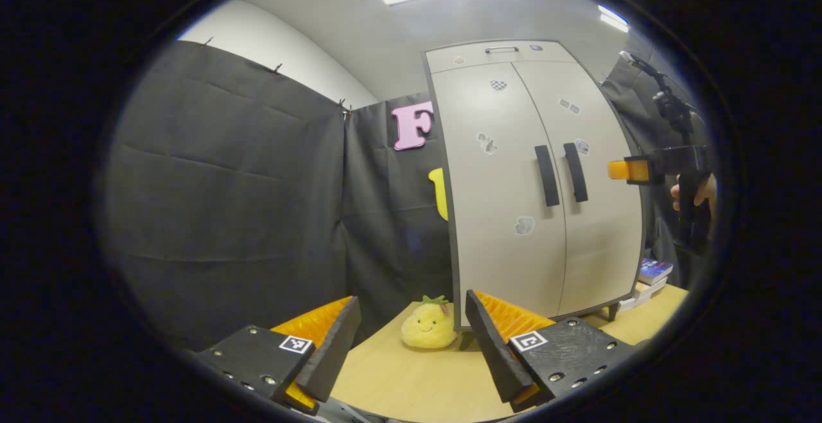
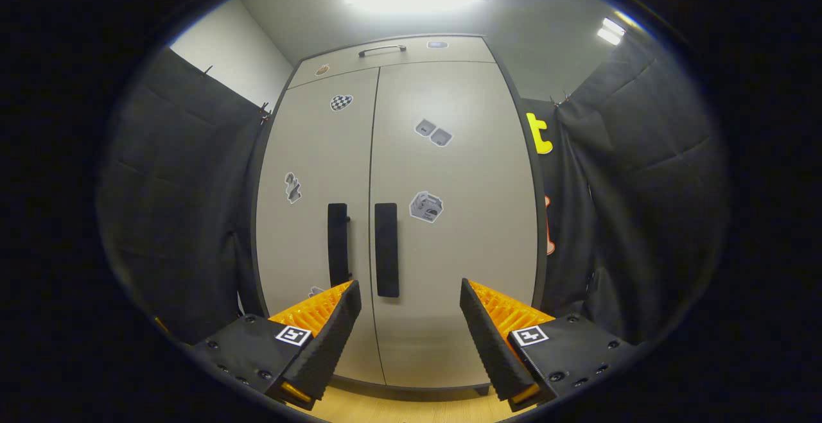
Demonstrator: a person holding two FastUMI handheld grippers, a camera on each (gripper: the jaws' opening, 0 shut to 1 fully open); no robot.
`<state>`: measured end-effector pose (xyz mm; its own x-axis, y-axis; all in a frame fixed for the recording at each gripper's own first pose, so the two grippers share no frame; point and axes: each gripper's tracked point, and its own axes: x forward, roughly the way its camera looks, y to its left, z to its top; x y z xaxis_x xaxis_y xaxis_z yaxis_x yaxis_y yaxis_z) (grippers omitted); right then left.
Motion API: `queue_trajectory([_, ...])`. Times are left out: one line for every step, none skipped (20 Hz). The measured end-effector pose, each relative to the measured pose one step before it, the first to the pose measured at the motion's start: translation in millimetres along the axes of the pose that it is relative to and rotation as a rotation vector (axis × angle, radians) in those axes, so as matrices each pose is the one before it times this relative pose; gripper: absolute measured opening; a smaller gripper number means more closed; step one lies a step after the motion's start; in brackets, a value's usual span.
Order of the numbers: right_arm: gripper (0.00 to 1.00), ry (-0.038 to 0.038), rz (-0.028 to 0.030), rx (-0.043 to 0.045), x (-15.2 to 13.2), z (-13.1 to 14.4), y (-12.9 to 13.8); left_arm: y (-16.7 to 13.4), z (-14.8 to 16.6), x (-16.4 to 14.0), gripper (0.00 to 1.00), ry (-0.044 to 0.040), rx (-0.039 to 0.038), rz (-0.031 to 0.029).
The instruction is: Open the right door of the double-door shoe cabinet with the right hand, and open the left door with the left hand.
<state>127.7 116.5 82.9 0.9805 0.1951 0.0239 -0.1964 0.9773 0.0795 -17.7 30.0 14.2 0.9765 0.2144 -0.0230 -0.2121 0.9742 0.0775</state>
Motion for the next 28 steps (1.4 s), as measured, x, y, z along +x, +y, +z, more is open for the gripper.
queue_trajectory([0.98,0.0058,0.00347,-0.00015,6.33,0.49,3.26,-0.15,-3.41,2.31,0.95,0.00169,0.00001,0.01291])
queue_trajectory([0.97,0.00641,0.00181,-0.00295,7.29,0.86,2.56,0.49,-1.36,2.17,0.95,0.00267,-0.00291,0.01122])
queue_trajectory([0.97,0.00236,-0.00044,-0.00312,7.94,1.33,2.01,1.27,0.57,0.0,0.96,0.00223,-0.00316,0.01002])
queue_trajectory([0.98,0.00412,0.00175,-0.0059,7.86,1.16,2.86,0.85,-0.02,0.68,0.96,0.00302,-0.00198,0.00723])
queue_trajectory([0.98,0.00599,0.00178,-0.00605,7.87,0.91,2.89,0.28,-0.94,0.84,0.96,0.00508,0.00011,0.00344])
queue_trajectory([0.97,0.00534,0.0021,-0.0027,8.17,1.49,2.1,0.88,-0.45,-0.87,0.96,0.006,0.00202,0.00346])
queue_trajectory([0.97,0.00313,0.00452,0.00485,7.17,1.54,2.99,0.76,-0.92,-1.01,0.96,0.00607,0.00293,0.0056])
queue_trajectory([0.98,-0.00039,0.00739,0.01407,6.87,2.38,2.83,0.64,0.43,0.18,0.95,0.00354,0.00124,0.00567])
queue_trajectory([0.97,0.00242,0.00535,0.01289,6.88,1.13,2.09,-0.29,-0.26,0.16,0.96,0.00252,-0.0015,0.00245])
queue_trajectory([0.97,0.00289,-0.00142,0.0061,6.97,1.3,0.77,-0.1,0.52,-0.24,0.96,0.00085,-0.00244,-0.0016])
queue_trajectory([0.97,0.00456,-0.00453,-0.00015,7.7,0.52,-0.22,0.66,-0.16,-0.33,0.96,-0.00048,-0.00041,0.00092])
queue_trajectory([0.98,0.00945,-0.00409,-0.00411,7.81,-0.32,-0.48,0.22,1.28,0.1,0.96,-0.00397,0.00182,0.00037])
queue_trajectory([0.98,0.01639,0.00009,-0.00127,6.39,-1.32,0.85,-0.36,0.53,-0.04,0.96,-0.00516,0.00381,0.00101])
queue_trajectory([0.98,0.0134,0.00187,-0.00046,6.38,-0.21,0.63,0.45,1.71,-0.09,0.96,-0.0067,0.00364,0.00205])
queue_trajectory([0.97,0.01357,-0.00066,-0.00309,7.81,-0.2,-0.3,-0.59,0.86,-0.14,0.96,-0.00628,0.00155,0.00192])
queue_trajectory([0.95,0.01712,-0.01203,-0.00323,6.94,-1.87,-2.56,-0.19,1.02,-0.19,0.96,-0.00403,-0.0001,0.00016])
queue_trajectory([0.93,0.013,-0.01158,0.00081,5.52,-1.57,-2.35,-0.03,0.44,-0.47,0.96,-0.00272,0.00018,0.00003])
queue_trajectory([0.87,0.01031,-0.00043,0.01326,4.46,0.88,0.38,0.28,0.49,-0.14,0.96,-0.00153,0.00138,0.00014])
queue_trajectory([0.86,-0.00713,-0.00413,0.0182,2.4,2.26,-0.33,-0.29,0.19,0.16,0.96,-0.00204,0.00225,0.00028])
queue_trajectory([0.72,-0.01391,-0.00427,0.01115,1.66,4.13,-0.12,0.16,0.76,0.31,0.96,-0.00021,0.00246,0.0013])
queue_trajectory([0.69,-0.00736,-0.0046,0.00624,1.14,1.68,-0.5,0.4,0.86,0.26,0.96,0.00066,0.0015,0.00176])
queue_trajectory([0.56,0.00881,-0.00445,0.00373,2.3,0.16,0.72,-0.65,0.26,0.29,0.96,0.00087,0.00024,0.00142])
queue_trajectory([0.55,0.0136,0.00741,0.00182,0.02,-3.0,2.86,0.27,0.33,0.64,0.96,0.00477,0.00022,0.0015])
queue_trajectory([0.54,0.01033,0.005,0.00289,1.4,-1.02,2.2,-0.14,-0.85,-0.33,0.96,0.00337,0.00229,0.00047])
queue_trajectory([0.54,0.00118,-0.00916,0.00448,0.79,-0.94,-0.25,0.78,1.27,0.05,0.95,0.00231,0.00171,0.00185])
queue_trajectory([0.54,0.00045,-0.00454,0.00386,-4.92,3.58,0.51,-0.76,-0.03,-0.91,0.95,0.00721,-0.00405,0.00057])
queue_trajectory([0.44,-0.00679,-0.00333,-0.00401,4.06,-1.49,0.3,0.64,2.47,-1.18,0.96,0.00284,-0.00783,0.00232])
queue_trajectory([0.34,0.00608,-0.00368,-0.0072,1.94,-1.41,-0.7,0.64,4.32,-0.97,0.96,-0.00427,-0.00555,0.00554])
